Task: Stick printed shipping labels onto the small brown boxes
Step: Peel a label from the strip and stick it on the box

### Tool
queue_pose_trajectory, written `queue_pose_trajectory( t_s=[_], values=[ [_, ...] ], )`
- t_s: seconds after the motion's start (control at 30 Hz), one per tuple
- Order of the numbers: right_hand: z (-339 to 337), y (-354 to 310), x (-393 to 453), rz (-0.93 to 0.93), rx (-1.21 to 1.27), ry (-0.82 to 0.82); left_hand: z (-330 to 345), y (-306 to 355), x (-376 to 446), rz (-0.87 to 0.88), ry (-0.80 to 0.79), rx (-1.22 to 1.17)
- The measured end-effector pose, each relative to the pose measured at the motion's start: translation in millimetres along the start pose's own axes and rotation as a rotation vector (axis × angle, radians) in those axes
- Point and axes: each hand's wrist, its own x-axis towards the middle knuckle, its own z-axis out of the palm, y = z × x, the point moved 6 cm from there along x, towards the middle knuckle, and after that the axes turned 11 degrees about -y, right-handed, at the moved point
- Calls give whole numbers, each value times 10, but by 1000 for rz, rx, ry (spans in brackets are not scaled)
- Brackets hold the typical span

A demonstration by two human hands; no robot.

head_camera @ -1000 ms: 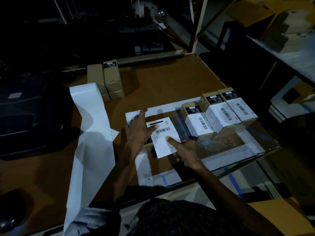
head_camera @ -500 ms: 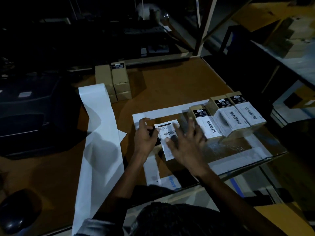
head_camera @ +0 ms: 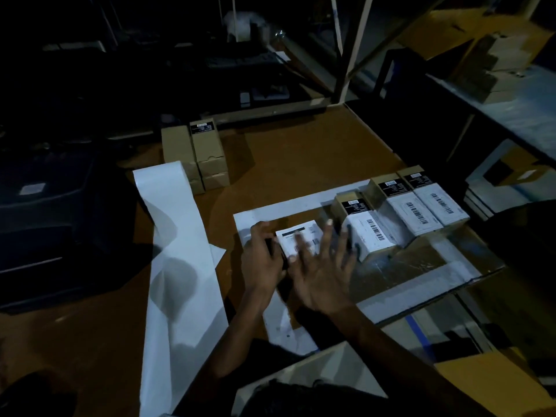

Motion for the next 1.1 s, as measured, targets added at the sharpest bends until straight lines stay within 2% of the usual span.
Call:
queue_pose_trajectory(
  t_s=[0.13,0.2,0.27,0.33,0.37,0.5,0.57,0.63,0.77,0.87,0.97,1.1],
  values=[
    [124,-143,-74,-131,-61,50,5,-60,16,-32,3,-27],
    [41,68,43,-86,-95,133,14,-78,35,-35,4,6],
    [-94,335,149,57,-81,197,31,-95,60,-22,10,26],
    [-137,442,188,157,-54,182,33,-92,56,-20,15,31],
    [-111,384,170,150,-51,181,30,-87,52,-23,13,27],
    [171,-96,-44,-41,-105,145,11,-75,39,-50,-5,14],
    [168,-102,-59,-79,-136,133,5,-62,37,-45,-14,18],
    [55,40,1,-41,-150,113,-7,-44,35,-45,-25,28],
    [-115,330,118,140,53,68,-7,-31,43,-29,-27,35],
    [-29,50,17,72,76,22,-5,-21,31,-23,-19,53],
    [103,-180,-83,-76,-62,64,5,-19,22,-39,-22,45],
    [-55,189,101,16,-58,77,16,-25,31,-5,2,40]
  ],
)
